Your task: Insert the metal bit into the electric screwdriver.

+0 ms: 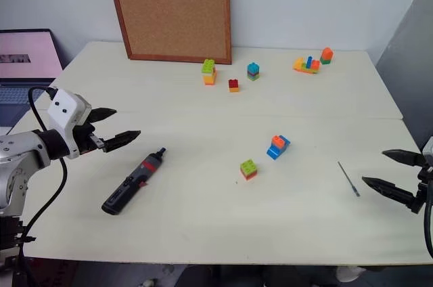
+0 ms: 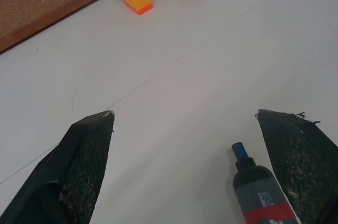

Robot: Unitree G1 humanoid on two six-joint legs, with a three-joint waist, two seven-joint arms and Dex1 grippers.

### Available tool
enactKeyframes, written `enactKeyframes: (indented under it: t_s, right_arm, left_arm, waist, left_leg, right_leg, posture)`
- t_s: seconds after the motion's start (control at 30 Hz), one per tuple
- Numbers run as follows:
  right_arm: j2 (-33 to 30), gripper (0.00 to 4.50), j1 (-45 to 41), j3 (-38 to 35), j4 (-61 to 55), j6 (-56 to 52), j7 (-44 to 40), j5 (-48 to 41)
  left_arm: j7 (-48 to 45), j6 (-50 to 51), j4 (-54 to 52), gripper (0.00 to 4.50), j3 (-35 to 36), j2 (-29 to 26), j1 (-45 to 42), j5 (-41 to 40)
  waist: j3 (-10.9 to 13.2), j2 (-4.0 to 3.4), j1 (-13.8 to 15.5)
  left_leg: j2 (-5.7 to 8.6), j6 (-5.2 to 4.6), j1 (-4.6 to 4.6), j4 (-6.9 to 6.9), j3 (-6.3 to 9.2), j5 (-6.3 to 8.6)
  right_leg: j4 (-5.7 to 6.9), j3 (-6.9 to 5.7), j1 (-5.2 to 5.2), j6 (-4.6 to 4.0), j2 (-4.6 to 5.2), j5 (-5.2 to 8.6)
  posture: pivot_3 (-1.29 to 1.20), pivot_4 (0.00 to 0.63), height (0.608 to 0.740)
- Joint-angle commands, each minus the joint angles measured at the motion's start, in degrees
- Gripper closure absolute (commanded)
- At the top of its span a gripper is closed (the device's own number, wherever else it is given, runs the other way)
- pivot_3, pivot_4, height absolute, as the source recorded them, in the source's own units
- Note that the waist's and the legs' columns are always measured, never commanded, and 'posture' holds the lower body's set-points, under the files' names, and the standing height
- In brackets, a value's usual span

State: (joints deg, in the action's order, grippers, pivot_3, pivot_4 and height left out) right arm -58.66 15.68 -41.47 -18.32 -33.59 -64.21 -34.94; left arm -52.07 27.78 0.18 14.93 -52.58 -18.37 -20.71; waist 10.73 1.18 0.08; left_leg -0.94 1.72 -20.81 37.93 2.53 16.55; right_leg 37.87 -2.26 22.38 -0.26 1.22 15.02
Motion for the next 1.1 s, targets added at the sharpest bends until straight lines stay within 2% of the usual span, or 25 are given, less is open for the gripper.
enactKeyframes:
  t_s: [0.03,0.23,0.5,0.6,0.83,1.0,1.1]
  right_arm:
    - [-0.9,0.04,-0.8,-0.9,-0.3,0.7,-0.5,0.4]
    - [-0.1,0.04,-1.8,0.6,-0.8,1.0,0.2,0.8]
    - [0.6,0.04,-3.1,2.1,-1.0,1.5,1.3,0.7]
    - [1.7,0.04,-5.7,4.8,-2.1,1.0,2.9,-0.3]
    - [5.2,0.04,-14.4,17.8,-5.1,0.8,10.2,2.5]
    - [13.7,0.04,-27.9,31.8,2.8,1.6,18.2,9.4]
    - [16.7,0.04,-31.7,35.2,6.5,2.7,17.8,10.9]
  left_arm:
    - [-1.1,-0.3,-0.8,0.00,1.9,-1.3,-0.4,-1.3]
    - [-1.4,-3.6,-2.4,0.00,4.0,0.3,-0.7,-2.8]
    - [-3.6,-5.9,-1.4,0.00,3.3,-0.7,0.6,-2.7]
    - [-5.1,-5.4,-3.6,0.00,2.0,-0.7,0.7,-3.4]
    - [-8.8,1.6,-14.5,0.00,-2.3,0.6,2.6,-10.1]
    - [-9.3,3.5,-18.2,0.00,-7.1,3.5,0.5,-12.2]
    - [-10.3,3.1,-20.5,0.00,-9.3,3.9,1.2,-11.9]
  waist:
    - [0.0,0.00,0.0]
    - [0.0,0.03,0.0]
    - [0.0,0.03,0.0]
    - [0.0,0.03,0.0]
    - [0.0,0.00,-0.1]
    - [0.1,0.05,-0.5]
    - [0.1,0.02,-0.4]
  left_leg:
    - [0.00,0.00,0.00,0.00,0.00,0.00]
    - [-0.02,0.00,0.00,0.00,0.00,0.00]
    - [-0.02,0.00,0.00,0.00,-0.04,0.00]
    - [-0.03,0.00,0.01,0.00,-0.04,0.00]
    - [-0.04,0.00,-0.02,0.00,-0.10,0.00]
    - [-0.07,0.01,0.01,0.04,-0.16,0.00]
    - [-0.05,0.00,-0.04,0.03,-0.18,-0.01]
  right_leg:
    - [0.00,0.00,0.00,0.00,0.00,0.00]
    - [0.00,0.00,0.01,0.00,0.00,0.00]
    - [0.00,0.03,0.01,0.00,0.00,0.00]
    - [0.01,0.03,0.01,0.00,0.00,0.00]
    - [0.02,0.09,0.05,0.01,0.00,-0.01]
    - [0.12,0.16,0.12,0.03,-0.08,-0.04]
    - [0.17,0.20,0.24,0.05,-0.10,-0.09]
  posture:
    - [0.00,0.150,0.740]
    - [0.00,0.150,0.740]
    - [0.00,0.150,0.740]
    - [0.00,0.150,0.740]
    - [0.00,0.150,0.740]
    - [0.00,0.150,0.740]
    - [0.00,0.150,0.740]
